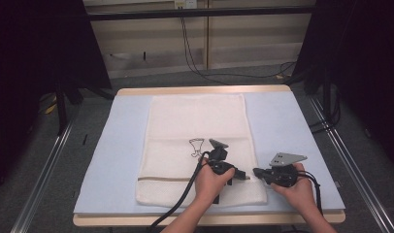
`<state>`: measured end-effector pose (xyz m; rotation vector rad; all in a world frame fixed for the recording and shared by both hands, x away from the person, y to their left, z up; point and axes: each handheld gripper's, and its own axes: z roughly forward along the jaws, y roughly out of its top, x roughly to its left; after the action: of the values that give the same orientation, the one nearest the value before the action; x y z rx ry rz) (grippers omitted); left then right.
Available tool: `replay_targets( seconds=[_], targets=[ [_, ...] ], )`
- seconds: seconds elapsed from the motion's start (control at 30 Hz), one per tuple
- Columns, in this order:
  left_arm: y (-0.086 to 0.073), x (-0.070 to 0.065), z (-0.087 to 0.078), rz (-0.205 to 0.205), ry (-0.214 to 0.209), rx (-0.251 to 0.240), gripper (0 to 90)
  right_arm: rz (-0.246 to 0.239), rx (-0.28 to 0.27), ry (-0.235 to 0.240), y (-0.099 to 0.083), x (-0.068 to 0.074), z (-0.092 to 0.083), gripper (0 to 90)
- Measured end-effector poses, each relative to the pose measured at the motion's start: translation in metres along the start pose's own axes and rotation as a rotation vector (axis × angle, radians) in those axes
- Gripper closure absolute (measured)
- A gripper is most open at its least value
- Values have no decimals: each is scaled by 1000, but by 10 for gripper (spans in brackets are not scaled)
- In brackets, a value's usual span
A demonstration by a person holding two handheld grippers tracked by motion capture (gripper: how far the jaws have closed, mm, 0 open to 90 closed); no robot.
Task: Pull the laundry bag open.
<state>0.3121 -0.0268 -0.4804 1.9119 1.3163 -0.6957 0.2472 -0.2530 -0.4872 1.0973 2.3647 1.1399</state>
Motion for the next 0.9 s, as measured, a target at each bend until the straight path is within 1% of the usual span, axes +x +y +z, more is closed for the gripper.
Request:
replay_targets(
  seconds=[0.03,0.07,0.1,0.13,0.2,0.37,0.4,0.43,0.47,0.57,0.6,0.67,0.7,0.77,0.83,0.87,0.9],
  targets=[
    [0,0,0,-4,4,-17,874,2,1,0,0,0,0,900],
    [0,1,-2,-1,1,-13,874,2,1,1,0,0,0,900],
    [0,2,-4,2,7,-5,874,0,1,0,0,0,0,900],
    [0,2,-5,-2,-4,-12,874,1,1,0,0,0,0,900],
    [-1,3,-7,-5,-1,-17,874,1,2,1,0,0,0,900],
    [-1,8,-16,7,-2,-4,874,-3,2,2,0,0,0,900],
    [-1,8,-17,-1,1,-6,874,-3,2,2,0,0,0,900],
    [-1,8,-19,-5,-7,-8,874,-3,1,3,0,0,0,900],
    [-2,9,-19,-1,1,-16,874,-3,1,3,0,0,0,900],
    [-2,11,-24,-7,0,-13,874,-5,1,2,0,0,0,900],
    [-2,13,-26,-2,5,-11,874,-5,0,4,0,0,0,900],
    [-3,14,-28,-2,-1,-13,874,-4,1,3,0,0,0,900],
    [-3,15,-30,-7,-8,-5,874,-3,2,3,0,0,0,900],
    [-3,16,-33,-2,1,-8,873,-4,0,5,0,0,0,900],
    [-3,18,-38,0,1,0,873,-3,2,3,0,0,0,900],
    [-3,18,-38,-7,4,-5,873,-3,2,3,0,0,0,900],
    [-4,19,-40,1,9,-3,874,-3,2,3,0,0,0,900]
  ],
)
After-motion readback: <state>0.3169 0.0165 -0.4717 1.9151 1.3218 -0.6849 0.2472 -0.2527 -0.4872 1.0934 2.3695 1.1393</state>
